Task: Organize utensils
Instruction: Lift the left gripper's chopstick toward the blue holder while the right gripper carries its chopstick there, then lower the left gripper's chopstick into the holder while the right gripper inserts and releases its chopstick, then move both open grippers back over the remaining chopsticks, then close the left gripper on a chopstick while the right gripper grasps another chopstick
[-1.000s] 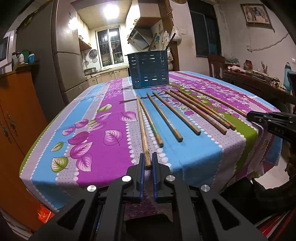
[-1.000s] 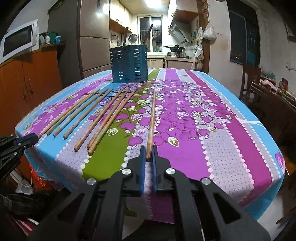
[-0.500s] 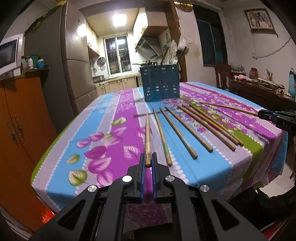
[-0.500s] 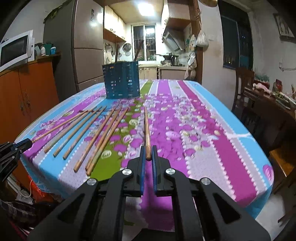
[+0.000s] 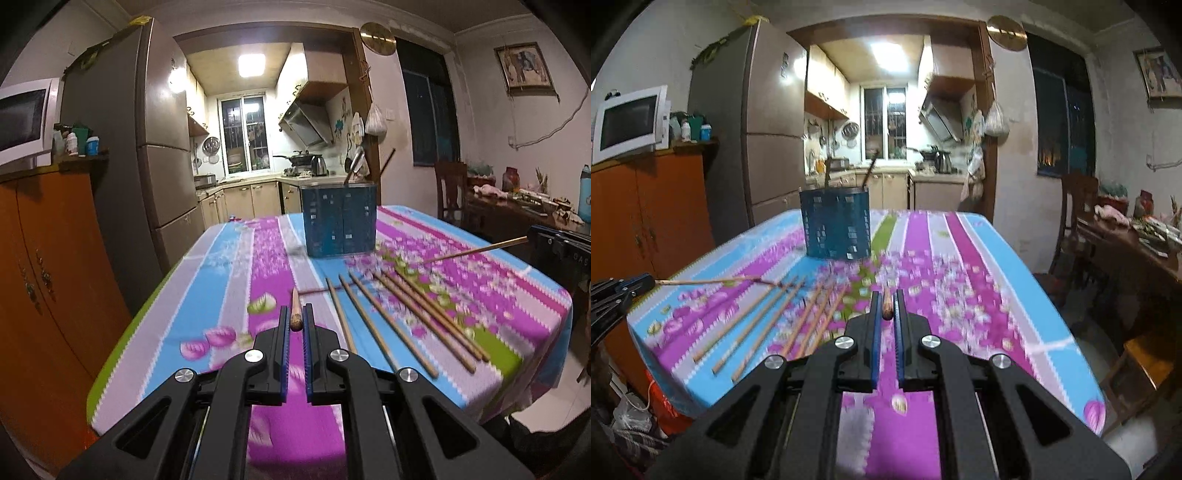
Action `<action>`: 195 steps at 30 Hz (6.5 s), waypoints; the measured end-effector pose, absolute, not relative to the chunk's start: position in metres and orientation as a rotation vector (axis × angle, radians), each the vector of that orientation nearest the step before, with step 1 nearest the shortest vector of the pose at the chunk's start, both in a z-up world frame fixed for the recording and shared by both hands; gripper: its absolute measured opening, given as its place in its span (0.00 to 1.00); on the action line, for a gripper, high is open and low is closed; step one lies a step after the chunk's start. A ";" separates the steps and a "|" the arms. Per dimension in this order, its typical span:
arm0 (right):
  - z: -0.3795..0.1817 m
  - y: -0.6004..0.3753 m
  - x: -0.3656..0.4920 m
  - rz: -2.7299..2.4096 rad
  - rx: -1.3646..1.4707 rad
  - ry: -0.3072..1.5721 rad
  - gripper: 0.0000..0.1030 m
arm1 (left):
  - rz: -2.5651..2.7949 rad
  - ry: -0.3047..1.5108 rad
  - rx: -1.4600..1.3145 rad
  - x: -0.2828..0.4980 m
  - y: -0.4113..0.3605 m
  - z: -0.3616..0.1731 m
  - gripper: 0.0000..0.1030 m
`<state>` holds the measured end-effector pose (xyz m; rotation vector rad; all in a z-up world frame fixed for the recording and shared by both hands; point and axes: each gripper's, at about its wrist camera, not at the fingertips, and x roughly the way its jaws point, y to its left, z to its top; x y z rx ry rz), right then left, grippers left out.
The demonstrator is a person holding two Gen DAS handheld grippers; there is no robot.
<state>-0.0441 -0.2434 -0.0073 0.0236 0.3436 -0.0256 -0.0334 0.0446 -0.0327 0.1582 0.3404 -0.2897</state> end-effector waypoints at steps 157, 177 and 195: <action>-0.097 -0.180 -0.043 0.117 -0.101 0.602 0.14 | -0.369 0.515 0.319 -0.031 -0.004 -0.118 0.39; -0.099 -0.181 -0.034 0.141 -0.049 0.582 0.14 | -0.354 0.492 0.299 -0.028 -0.003 -0.123 0.36; -0.100 -0.190 -0.037 0.111 0.068 0.572 0.05 | -0.402 0.500 0.221 -0.024 0.002 -0.126 0.07</action>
